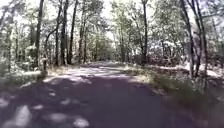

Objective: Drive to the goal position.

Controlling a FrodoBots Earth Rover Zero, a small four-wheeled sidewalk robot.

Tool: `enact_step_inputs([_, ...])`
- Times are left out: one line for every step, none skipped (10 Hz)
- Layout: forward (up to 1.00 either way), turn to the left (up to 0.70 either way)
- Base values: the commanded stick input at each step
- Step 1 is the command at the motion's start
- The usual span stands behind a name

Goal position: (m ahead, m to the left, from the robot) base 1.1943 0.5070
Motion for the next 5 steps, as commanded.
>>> enact_step_inputs([0.45, 0.00])
enact_step_inputs([0.45, 0.00])
enact_step_inputs([0.45, 0.00])
enact_step_inputs([0.45, 0.00])
enact_step_inputs([0.45, 0.00])
